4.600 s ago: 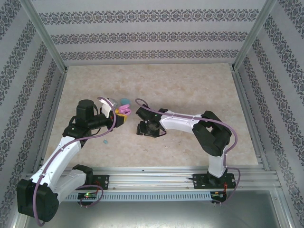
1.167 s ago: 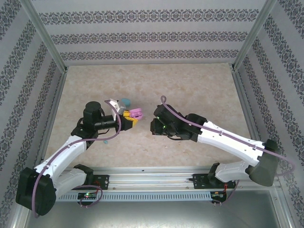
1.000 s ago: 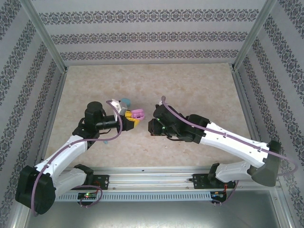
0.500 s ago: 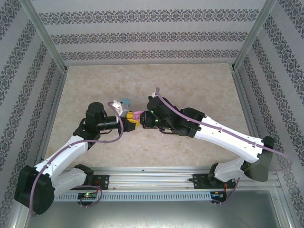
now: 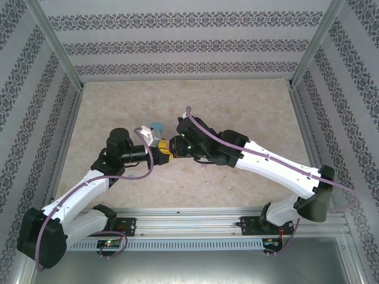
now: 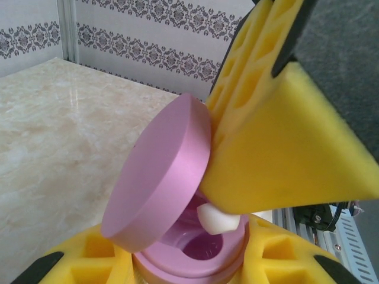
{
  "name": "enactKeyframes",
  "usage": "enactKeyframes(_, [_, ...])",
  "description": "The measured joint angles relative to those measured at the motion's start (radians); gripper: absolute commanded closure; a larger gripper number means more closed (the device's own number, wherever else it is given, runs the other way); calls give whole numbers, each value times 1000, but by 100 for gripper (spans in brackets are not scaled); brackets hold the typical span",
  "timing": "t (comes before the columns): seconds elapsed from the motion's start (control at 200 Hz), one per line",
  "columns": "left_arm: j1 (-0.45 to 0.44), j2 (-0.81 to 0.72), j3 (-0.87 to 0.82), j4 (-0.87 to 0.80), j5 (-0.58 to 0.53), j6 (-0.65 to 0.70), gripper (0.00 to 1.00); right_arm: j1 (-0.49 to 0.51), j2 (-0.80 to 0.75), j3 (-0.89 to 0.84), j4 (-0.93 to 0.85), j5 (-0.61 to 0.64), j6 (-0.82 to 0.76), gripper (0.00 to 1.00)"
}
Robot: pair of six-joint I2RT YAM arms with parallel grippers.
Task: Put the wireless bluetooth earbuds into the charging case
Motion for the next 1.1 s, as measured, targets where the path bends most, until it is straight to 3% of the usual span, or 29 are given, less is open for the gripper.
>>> enactKeyframes(0.779, [-13,0,0,-39,-7,28,91,0,79,94,-129,-22,-68,84])
enactKeyframes(1.099, [-16,8,0,-43,-8,37,91,0,87,96,-137,-22,-73,76])
